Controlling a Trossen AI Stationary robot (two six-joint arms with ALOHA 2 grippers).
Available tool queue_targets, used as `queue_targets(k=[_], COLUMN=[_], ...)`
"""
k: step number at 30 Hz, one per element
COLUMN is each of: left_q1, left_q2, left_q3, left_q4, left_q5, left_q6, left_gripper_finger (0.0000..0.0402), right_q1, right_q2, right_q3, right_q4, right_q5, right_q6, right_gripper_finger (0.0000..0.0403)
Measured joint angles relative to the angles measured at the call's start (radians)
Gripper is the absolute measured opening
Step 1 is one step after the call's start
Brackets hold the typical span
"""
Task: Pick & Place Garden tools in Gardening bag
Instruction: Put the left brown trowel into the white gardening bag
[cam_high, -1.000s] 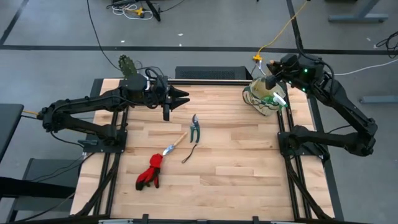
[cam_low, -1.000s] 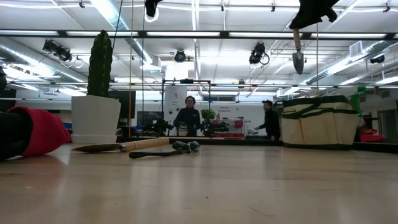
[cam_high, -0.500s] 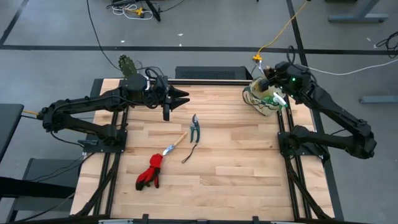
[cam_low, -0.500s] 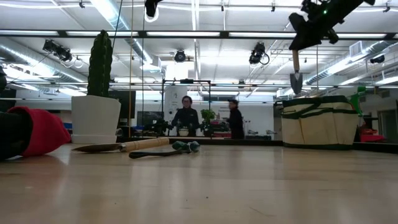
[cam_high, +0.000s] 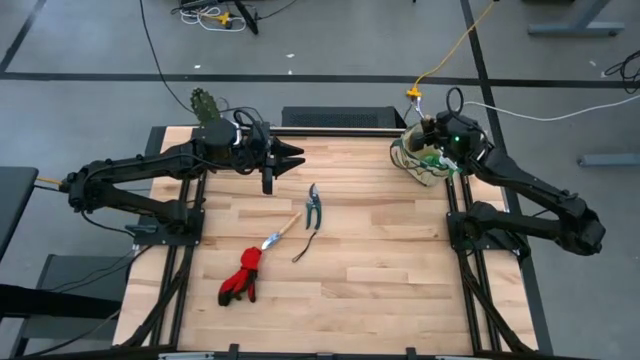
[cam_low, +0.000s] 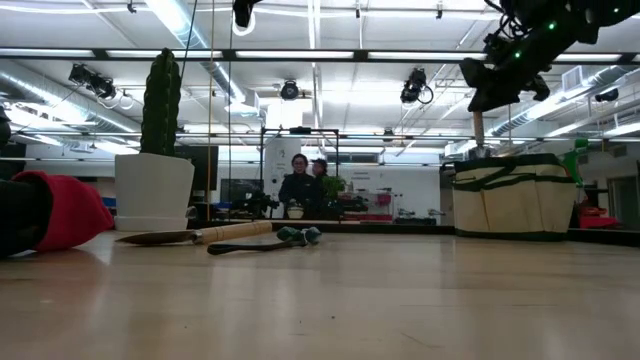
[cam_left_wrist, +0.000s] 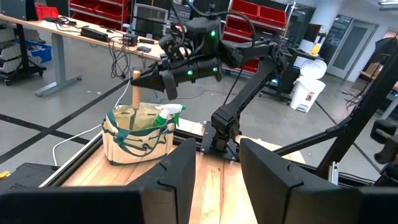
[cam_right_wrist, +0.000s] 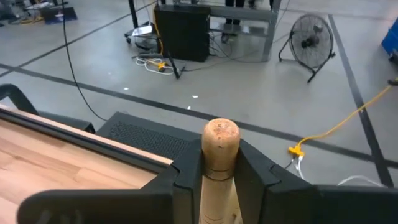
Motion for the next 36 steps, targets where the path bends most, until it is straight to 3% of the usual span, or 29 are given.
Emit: queue_targets(k=[16,31,36], left_q1=[0.0,0.0,0.0], left_q2=[0.0,0.0,0.0], left_q3=[0.0,0.0,0.0], left_q4=[0.0,0.0,0.0], left_q5=[0.0,0.0,0.0], left_q6=[0.001,0.0,0.0], left_gripper_finger=[0.013,0.013,0.013], right_q1=[-0.019,-0.019,-0.019], right_q2=[0.0,0.0,0.0], right_q3=[-0.113,-0.124,-0.124], right_q4=[0.047,0.049,0.049], right_q5=[-0.005,-0.014,-0.014], right_q6=[0.096,0.105,0.103], right_gripper_finger=[0.0068,0.0069,0.0087])
